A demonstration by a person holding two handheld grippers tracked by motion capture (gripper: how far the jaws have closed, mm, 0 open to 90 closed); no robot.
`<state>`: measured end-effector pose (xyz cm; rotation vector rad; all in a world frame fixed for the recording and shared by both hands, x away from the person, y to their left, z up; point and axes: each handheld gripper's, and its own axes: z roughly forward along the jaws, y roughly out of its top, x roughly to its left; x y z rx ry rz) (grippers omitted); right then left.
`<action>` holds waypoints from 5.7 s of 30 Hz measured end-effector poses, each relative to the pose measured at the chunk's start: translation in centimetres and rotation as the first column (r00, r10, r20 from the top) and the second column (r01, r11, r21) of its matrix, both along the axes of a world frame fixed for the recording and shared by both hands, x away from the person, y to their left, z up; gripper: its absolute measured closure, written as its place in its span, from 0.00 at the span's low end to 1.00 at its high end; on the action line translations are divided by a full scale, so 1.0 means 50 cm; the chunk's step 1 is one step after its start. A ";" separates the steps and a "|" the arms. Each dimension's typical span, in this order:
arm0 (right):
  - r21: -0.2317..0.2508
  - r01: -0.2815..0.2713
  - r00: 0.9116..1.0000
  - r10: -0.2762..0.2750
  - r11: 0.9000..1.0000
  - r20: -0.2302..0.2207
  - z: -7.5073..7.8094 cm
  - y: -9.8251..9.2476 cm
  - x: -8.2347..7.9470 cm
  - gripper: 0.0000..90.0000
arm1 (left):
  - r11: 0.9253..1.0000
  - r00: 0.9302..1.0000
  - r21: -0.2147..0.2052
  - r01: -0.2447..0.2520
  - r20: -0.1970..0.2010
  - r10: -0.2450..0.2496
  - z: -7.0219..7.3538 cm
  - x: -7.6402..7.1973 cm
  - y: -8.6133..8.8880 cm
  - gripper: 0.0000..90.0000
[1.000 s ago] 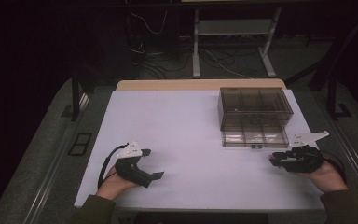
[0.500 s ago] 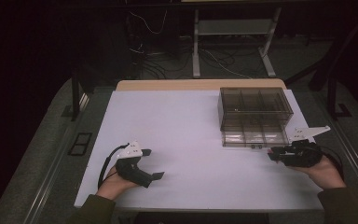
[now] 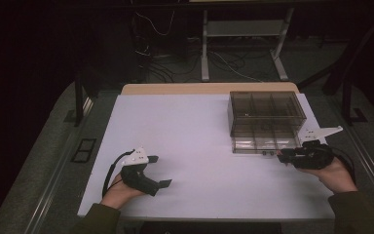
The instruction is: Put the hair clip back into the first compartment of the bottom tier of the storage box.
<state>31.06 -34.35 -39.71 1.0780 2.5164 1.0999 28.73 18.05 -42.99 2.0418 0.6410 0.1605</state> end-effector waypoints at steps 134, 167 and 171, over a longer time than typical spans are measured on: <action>0.014 0.058 0.998 -0.058 0.998 -0.015 -0.062 0.165 0.157 0.68 | 1.000 1.000 0.008 0.010 -0.008 -0.010 -0.002 -0.003 -0.002 0.00; 0.112 0.084 0.992 -0.093 0.990 0.086 -0.020 0.116 0.062 0.42 | 1.000 1.000 0.010 -0.002 -0.007 0.002 -0.002 0.000 -0.002 0.00; 0.120 0.088 0.990 -0.100 0.989 0.095 -0.020 0.107 0.047 0.39 | 1.000 1.000 0.012 -0.001 -0.005 0.001 -0.002 0.000 -0.001 0.00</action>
